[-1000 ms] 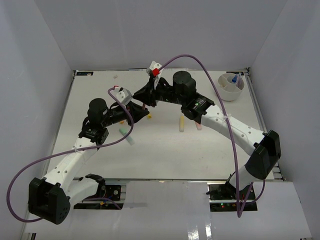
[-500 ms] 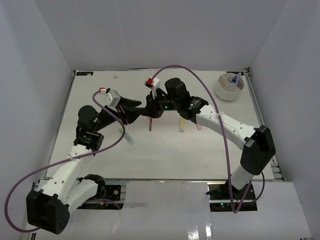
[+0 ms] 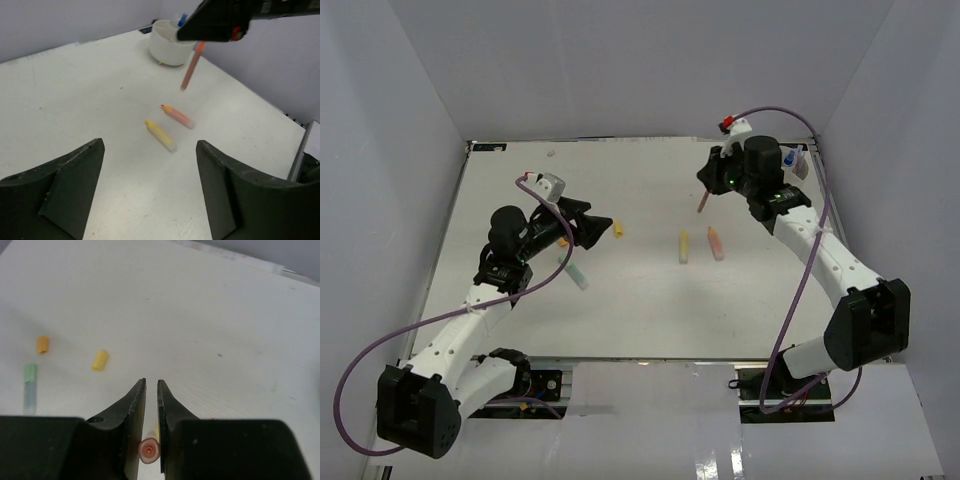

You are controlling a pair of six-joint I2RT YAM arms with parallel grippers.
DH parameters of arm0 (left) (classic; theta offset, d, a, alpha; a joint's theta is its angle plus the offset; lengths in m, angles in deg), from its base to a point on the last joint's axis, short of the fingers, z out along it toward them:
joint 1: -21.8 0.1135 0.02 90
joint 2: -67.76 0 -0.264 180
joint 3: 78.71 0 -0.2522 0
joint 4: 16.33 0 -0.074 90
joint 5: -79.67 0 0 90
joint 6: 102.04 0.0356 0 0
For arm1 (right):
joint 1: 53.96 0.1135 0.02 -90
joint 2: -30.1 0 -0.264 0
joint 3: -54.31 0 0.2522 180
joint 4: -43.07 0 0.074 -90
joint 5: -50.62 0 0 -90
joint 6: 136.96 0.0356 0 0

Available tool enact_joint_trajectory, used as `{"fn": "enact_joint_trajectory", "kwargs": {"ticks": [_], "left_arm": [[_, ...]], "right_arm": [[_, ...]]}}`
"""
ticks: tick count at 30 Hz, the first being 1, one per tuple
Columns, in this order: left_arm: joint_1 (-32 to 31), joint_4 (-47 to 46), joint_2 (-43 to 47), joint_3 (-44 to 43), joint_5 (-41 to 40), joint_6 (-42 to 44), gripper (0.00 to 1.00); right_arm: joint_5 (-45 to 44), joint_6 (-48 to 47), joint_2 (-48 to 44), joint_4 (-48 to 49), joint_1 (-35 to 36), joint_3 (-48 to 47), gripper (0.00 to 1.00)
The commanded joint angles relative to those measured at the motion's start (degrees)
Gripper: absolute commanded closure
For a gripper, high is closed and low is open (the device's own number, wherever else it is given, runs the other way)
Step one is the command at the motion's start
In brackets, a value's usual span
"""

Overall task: Sort the stationery into containers
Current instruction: Place the pen cap in the storage box.

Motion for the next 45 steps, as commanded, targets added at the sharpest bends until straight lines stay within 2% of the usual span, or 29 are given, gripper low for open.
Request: {"fn": "enact_joint_trajectory", "kwargs": {"ticks": [1, 5, 6, 9, 13, 22, 33, 45], "left_arm": [[0.0, 5.3, -0.9, -1.2, -10.1, -2.0, 0.13], [0.0, 10.0, -1.4, -2.1, -19.6, -2.7, 0.03], [0.1, 12.3, -1.6, -3.0, -23.2, -2.5, 0.02], [0.0, 15.2, -2.3, -4.1, -27.2, -1.4, 0.02], [0.0, 16.4, -2.9, -4.6, -29.4, -0.7, 0.02], [0.0, 18.9, -4.5, -5.6, -30.2, 0.4, 0.02], [0.0, 19.7, -6.6, -6.4, -29.0, 0.6, 0.02], [0.0, 19.9, -7.9, -6.6, -28.3, 0.6, 0.02]], "right_arm": [[-7.4, -0.5, -4.8, 3.3, -6.9, 2.3, 0.92], [-14.8, 0.3, -6.9, 5.0, -17.2, 4.6, 0.92], [-17.2, 0.6, -6.8, 7.4, -18.8, 5.2, 0.92], [-20.4, 0.2, -5.7, 9.8, -24.1, 4.7, 0.92], [-23.3, -2.9, 1.2, 11.2, -28.5, -1.8, 0.92], [-23.7, -8.4, 15.0, 14.6, -31.1, -14.2, 0.92], [-20.7, -8.9, 26.3, 17.3, -32.9, -21.5, 0.92], [-18.7, -8.8, 32.8, 17.7, -33.6, -21.3, 0.92]]}}
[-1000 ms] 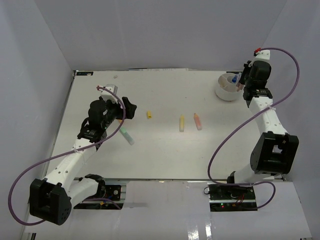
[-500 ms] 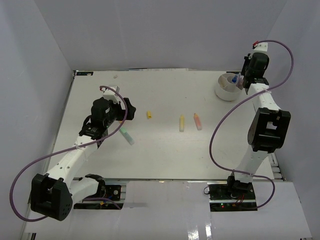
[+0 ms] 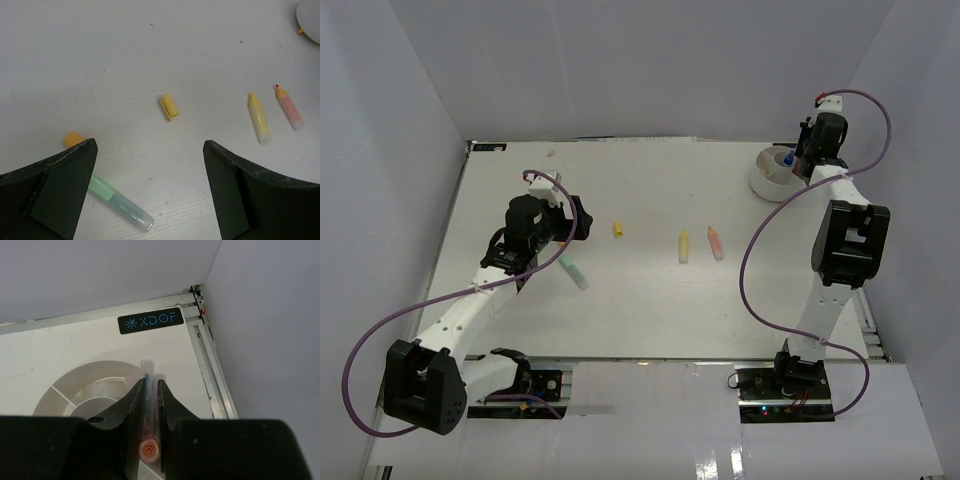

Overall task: Sort the stationery into containers
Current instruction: Place the pen cap in the storage box.

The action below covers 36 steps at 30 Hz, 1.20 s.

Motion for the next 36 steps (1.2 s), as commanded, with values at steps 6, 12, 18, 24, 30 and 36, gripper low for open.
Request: {"fn": "enact_joint_trajectory", "kwargs": {"ticks": [6, 12, 18, 24, 30, 36], "left_arm": [[0.0, 0.0, 0.1, -2.1, 1.1, 0.4, 0.02], [0.0, -0.1, 0.0, -2.1, 1.7, 0.3, 0.02], [0.0, -0.3, 0.2, -1.9, 2.2, 0.3, 0.02], [0.0, -0.7, 0.2, -1.8, 3.0, 0.1, 0.02], [0.0, -0.7, 0.3, -1.7, 3.2, 0.1, 0.02], [0.0, -0.9, 0.3, -1.7, 3.6, -0.2, 0.02]], "right_arm": [[1.7, -0.2, 2.9, 3.9, -1.2, -0.2, 0.91], [3.3, -0.4, 2.8, 4.1, -1.3, -0.2, 0.70], [4.0, -0.9, 2.4, 4.0, -1.4, -0.1, 0.63], [4.6, -0.7, 1.1, 3.9, -1.4, 0.3, 0.53], [5.1, -1.0, -2.4, 4.0, -1.4, 0.3, 0.48], [4.6, -1.5, -6.6, 5.5, -1.3, 3.6, 0.46]]}}
